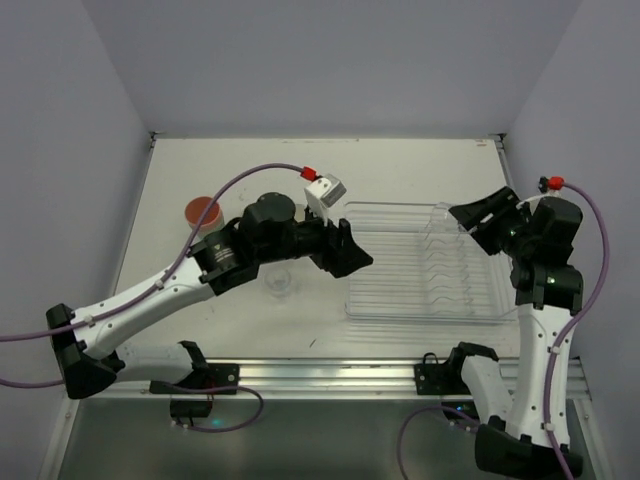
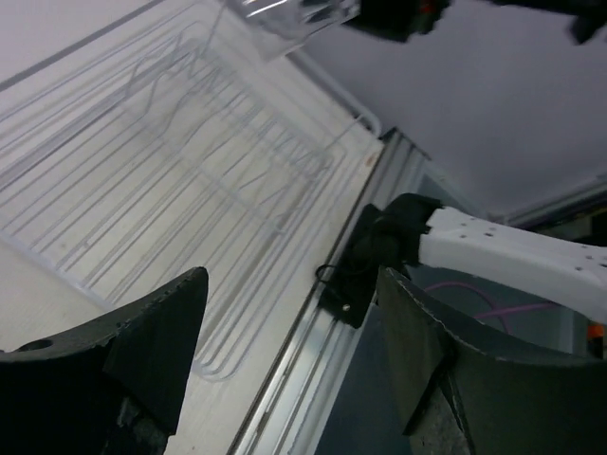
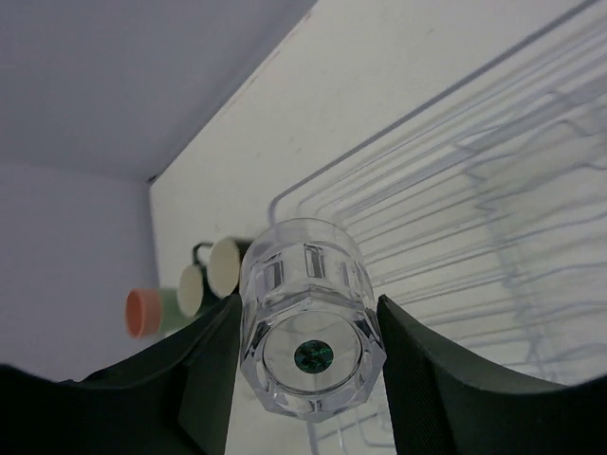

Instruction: Unload the cups from the dish rack

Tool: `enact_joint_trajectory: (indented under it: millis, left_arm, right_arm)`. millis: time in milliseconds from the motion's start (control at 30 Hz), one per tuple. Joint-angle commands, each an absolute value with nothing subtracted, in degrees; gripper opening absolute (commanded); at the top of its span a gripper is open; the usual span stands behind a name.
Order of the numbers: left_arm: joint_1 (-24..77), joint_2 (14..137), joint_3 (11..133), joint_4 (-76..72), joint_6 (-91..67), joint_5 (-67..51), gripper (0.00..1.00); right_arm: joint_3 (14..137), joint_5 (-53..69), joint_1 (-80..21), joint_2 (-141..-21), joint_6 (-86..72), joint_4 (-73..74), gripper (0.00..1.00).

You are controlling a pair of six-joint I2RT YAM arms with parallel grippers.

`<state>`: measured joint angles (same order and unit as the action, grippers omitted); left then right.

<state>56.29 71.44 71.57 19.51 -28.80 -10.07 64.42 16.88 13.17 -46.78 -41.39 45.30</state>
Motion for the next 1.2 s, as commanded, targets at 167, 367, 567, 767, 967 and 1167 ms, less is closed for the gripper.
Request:
enact_joint_trajectory:
  millis: [167,367,567,767,967,1167]
  left_arm:
    - [56.25,64.87,61.97,-6.66,-29.53,-27.77,0.78]
    - [56.34,66.18,60.29,-11.94,-31.37,-30.32,0.78]
    - [56.34,67.41,60.47,-14.50,-32.17,-31.55,0.78]
    - [56.34,67.50,60.91,-15.91,-32.61,-31.73,0.78]
    - [56.34,68.11,61.35,-18.10,-33.40,-31.38,0.78]
    - [56.34,68.29,61.35,-19.42,-34.10,-30.59,0.72]
  right_arm:
    - [53.01,59.85,12.22,-42.63,-52.73,21.38,0.00]
    - [52.56,62.84,8.88,-41.40,-58.44,15.92,0.00]
    - [53.09,59.77,0.98,-41.48,-62.75,12.40,0.00]
    - [52.03,58.10,-3.59,-41.92,-65.39,8.53,0.00]
    - [50.80,56.69,-7.29,-42.80,-67.32,5.20,0.00]
    - [50.10,54.49,-10.46,-43.86,-67.32,4.66,0.00]
